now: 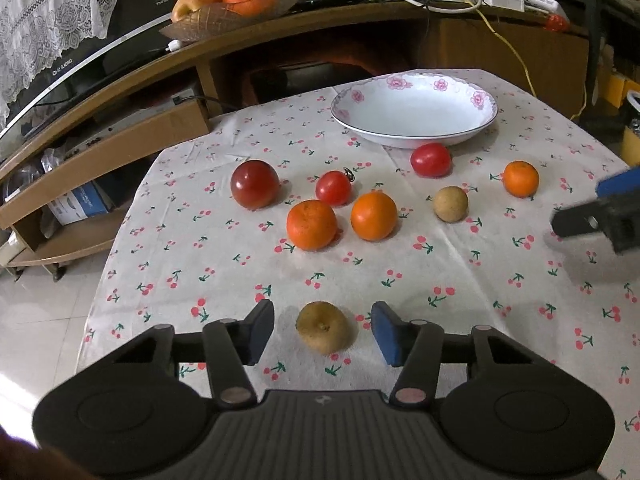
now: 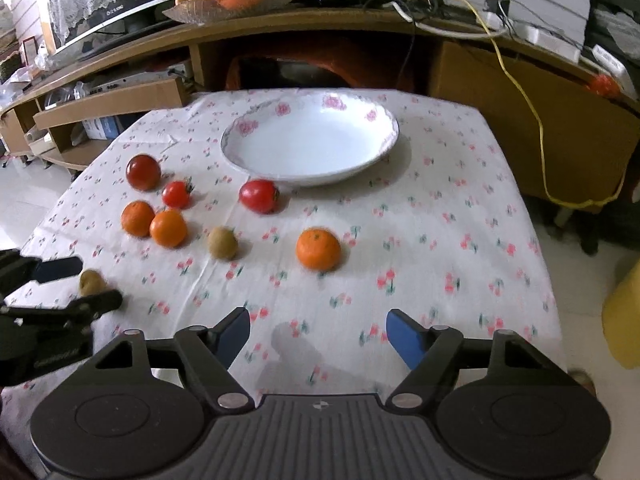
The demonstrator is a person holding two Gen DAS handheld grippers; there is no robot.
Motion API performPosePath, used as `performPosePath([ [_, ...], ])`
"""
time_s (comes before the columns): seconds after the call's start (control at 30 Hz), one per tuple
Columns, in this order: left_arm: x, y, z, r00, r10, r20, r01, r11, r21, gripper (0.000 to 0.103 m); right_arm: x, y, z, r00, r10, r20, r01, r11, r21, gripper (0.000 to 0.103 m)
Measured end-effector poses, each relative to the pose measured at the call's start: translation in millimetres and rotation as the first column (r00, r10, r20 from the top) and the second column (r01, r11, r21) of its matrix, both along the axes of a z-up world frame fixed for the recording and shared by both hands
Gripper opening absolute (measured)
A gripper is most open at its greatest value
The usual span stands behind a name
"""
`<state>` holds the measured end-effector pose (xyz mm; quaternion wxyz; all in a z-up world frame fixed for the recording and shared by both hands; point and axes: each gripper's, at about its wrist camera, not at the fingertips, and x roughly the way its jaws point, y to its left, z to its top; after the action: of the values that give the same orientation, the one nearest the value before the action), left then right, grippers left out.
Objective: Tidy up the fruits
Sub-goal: 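Grasp the brown kiwi with the left tool while the right tool grasps a tangerine, then carry kiwi and tangerine into the white bowl and open both tools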
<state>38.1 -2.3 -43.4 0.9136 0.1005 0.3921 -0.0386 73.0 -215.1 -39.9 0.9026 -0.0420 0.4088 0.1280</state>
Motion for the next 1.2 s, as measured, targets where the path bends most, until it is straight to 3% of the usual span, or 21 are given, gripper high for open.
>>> performPosePath([
  [0.1, -2, -1, -1, 1.0, -0.005, 0.01, 0.005, 1.0, 0.008, 0.057, 13, 0, -3, 0.999, 0.023, 0.026, -0.023, 1.0, -0.014, 0.071],
  [0.23, -2, -1, -1, 1.0, 0.002, 0.008, -0.002, 1.0, 0.0, 0.057, 32, 1, -12, 0.999, 0.04, 0.019, -0.039, 0.999, -0.016, 0.059],
  [0.37, -3, -3, -2, 1.0, -0.004, 0.015, 0.003, 1.0, 0.017, 0.057, 45, 7, -18, 0.998, 0.061, 0.033, -0.059, 0.997, -0.039, 0.06],
  [0.63, -2, -4, -1, 1.0, -0.02, 0.01, 0.02, 1.0, 0.008, 0.043, 56, 15, -21, 0.995, 0.089, 0.05, -0.086, 0.994, -0.062, 0.06],
  [1.0, -10, 3, -2, 0.999, -0.023, 0.022, 0.023, 1.0, 0.005, 0.046, 57, 12, -21, 0.993, 0.102, 0.052, -0.099, 0.993, -0.06, 0.061],
  [1.07, -10, 3, -3, 0.999, -0.026, 0.024, 0.025, 1.0, 0.006, 0.046, 56, 13, -20, 0.994, 0.1, 0.047, -0.097, 0.993, -0.062, 0.057],
  [1.13, -9, 4, -2, 0.999, -0.028, 0.015, 0.028, 1.0, -0.005, 0.042, 55, 11, -19, 0.994, 0.095, 0.054, -0.092, 0.994, -0.062, 0.035],
  [1.2, -8, 4, 0, 0.999, -0.044, -0.002, 0.044, 0.999, -0.026, 0.033, 55, 12, -17, 0.996, 0.075, 0.053, -0.071, 0.994, -0.079, 0.03],
])
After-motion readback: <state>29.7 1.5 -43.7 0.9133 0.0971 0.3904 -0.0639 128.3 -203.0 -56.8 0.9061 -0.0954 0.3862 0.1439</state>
